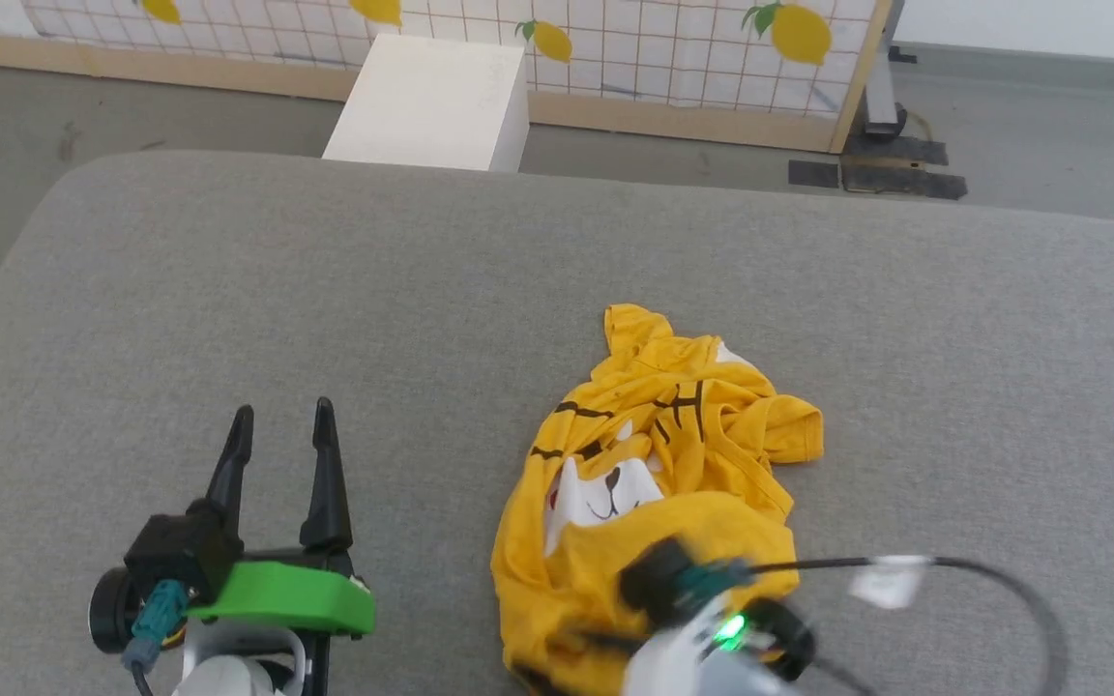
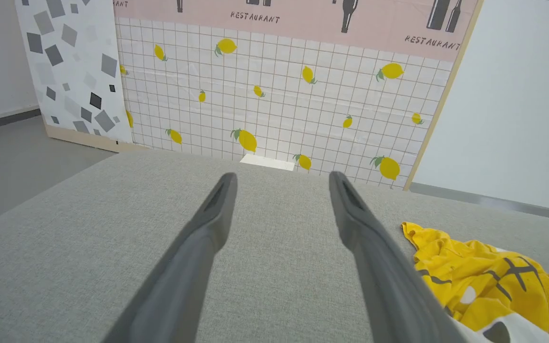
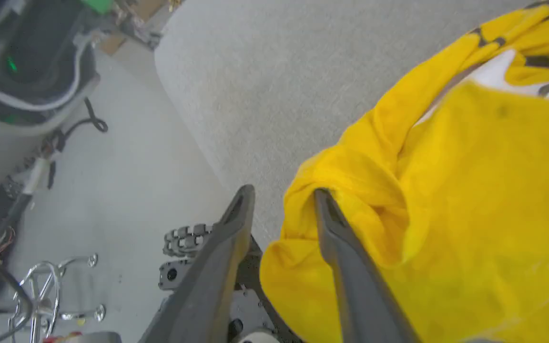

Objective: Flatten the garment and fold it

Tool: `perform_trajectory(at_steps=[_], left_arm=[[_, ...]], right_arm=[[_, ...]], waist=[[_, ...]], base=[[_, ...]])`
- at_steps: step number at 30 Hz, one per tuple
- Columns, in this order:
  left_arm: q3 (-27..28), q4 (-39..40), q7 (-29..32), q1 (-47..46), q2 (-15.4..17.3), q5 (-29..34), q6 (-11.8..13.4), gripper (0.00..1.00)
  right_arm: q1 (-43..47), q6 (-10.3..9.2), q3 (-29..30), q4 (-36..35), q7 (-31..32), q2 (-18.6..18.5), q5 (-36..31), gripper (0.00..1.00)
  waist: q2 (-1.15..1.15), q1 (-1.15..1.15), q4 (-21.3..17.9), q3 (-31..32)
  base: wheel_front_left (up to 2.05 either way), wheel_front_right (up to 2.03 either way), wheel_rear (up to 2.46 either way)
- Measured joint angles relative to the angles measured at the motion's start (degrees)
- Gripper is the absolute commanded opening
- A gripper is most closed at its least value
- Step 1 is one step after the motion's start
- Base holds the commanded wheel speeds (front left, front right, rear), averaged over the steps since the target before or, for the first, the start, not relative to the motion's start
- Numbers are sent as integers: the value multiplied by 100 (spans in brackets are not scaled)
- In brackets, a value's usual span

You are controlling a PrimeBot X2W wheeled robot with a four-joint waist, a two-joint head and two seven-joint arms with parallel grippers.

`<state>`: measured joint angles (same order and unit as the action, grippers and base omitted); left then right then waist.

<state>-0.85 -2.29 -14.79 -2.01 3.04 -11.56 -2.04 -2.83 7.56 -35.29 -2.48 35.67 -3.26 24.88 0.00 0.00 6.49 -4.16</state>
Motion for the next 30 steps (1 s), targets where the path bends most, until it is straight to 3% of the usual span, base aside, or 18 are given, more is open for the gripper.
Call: perform_trajectory(at_steps=[7, 8, 12, 16, 21, 30], left_arm=[[-208, -157, 0, -1, 0, -3, -54, 100], [-387, -369, 2, -197, 0, -1, -99, 100], [-726, -821, 240, -921, -1, 57, -174, 100], [-977, -1414, 747, -1935, -5, 204, -245, 100], [-1210, -2252, 1460, -3007, 60, 260, -368, 100], [-1546, -3322, 3807, -3687, 266, 83, -497, 100]], right_arm=[[2, 1, 1490, -935, -1933, 38, -131, 100], [-8, 0, 2312, -1072, -2687, 44, -379, 100], [-5, 0, 3193, -979, -3177, 32, -914, 100], [-4, 0, 3473, -831, -3276, 30, -1032, 100], [-116, 0, 3314, -642, -3417, 32, -764, 100], [-247, 0, 3101, -316, -3634, 35, -510, 100]], waist=[[0, 0, -236, 37], [0, 0, -384, 6], [0, 0, -566, -144], [0, 0, -725, -423], [0, 0, -1029, -762], [0, 0, -1753, -1200]], base=[[0, 0, 0], [0, 0, 0], [0, 0, 0], [0, 0, 0], [0, 0, 0], [0, 0, 0]])
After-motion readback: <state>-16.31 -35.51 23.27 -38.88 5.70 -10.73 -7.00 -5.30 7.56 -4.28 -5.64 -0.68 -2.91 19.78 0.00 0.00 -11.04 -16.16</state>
